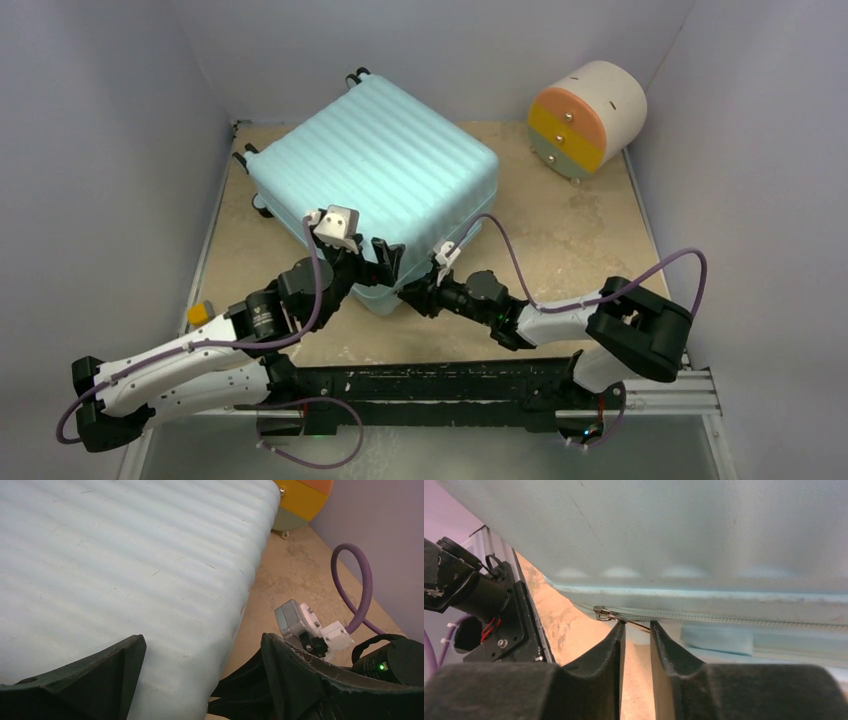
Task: Pack the luggage
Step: Zip the luggage at the center of the board.
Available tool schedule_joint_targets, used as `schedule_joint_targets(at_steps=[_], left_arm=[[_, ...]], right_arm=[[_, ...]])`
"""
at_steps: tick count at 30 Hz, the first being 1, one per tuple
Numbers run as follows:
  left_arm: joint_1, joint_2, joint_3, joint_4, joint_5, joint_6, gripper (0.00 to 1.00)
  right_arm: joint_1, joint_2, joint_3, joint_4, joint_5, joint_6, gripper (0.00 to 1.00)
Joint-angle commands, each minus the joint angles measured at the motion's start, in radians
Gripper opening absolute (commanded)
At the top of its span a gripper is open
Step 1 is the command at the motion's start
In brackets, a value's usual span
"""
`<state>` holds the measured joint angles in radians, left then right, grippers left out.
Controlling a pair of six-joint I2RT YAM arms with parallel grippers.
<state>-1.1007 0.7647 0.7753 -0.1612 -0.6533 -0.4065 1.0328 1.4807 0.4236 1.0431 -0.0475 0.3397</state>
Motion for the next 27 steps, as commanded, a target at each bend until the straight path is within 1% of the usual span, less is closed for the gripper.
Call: schedule_joint_targets(at_steps=[1, 3, 6, 7, 10, 11, 15, 18, 24, 27], left_arm=[[0.001, -0.018, -0.014, -0.021, -0.020, -0.026, 0.90], [0.001, -0.021, -0.014, -0.036, -0.024, -0.036, 0.89], [0.001, -0.035, -0.018, -0.062, -0.033, -0.055, 0.89], [0.001, -0.041, -0.020, -0.069, -0.035, -0.059, 0.89], [0.001, -0.062, -0.032, -0.083, -0.039, -0.075, 0.89], [0.001, -0.068, -0.036, -0.086, -0.041, -0.080, 0.89], [0.001, -0.080, -0.046, -0.102, -0.047, -0.095, 0.89], [0.001, -0.082, -0.048, -0.107, -0.048, -0.101, 0.89], [0.001, -0.081, -0.045, -0.107, -0.045, -0.100, 0.89], [0.001, -0.084, -0.043, -0.113, -0.043, -0.100, 0.89]], right_arm=[[0.019, 0.032, 0.056, -0.004, 0.069, 0.019, 0.20], [0.023, 0.035, 0.051, 0.006, 0.074, 0.027, 0.13], [0.028, 0.033, 0.041, 0.026, 0.074, 0.034, 0.11], [0.029, 0.033, 0.035, 0.041, 0.070, 0.037, 0.15], [0.034, 0.025, 0.015, 0.081, 0.067, 0.038, 0.36], [0.035, 0.023, 0.010, 0.090, 0.076, 0.037, 0.39], [0.038, 0.023, 0.006, 0.123, 0.086, 0.038, 0.42], [0.038, 0.033, 0.005, 0.164, 0.083, 0.041, 0.40], [0.039, 0.075, 0.039, 0.168, 0.074, 0.061, 0.22], [0.038, 0.084, 0.036, 0.185, 0.064, 0.074, 0.18]])
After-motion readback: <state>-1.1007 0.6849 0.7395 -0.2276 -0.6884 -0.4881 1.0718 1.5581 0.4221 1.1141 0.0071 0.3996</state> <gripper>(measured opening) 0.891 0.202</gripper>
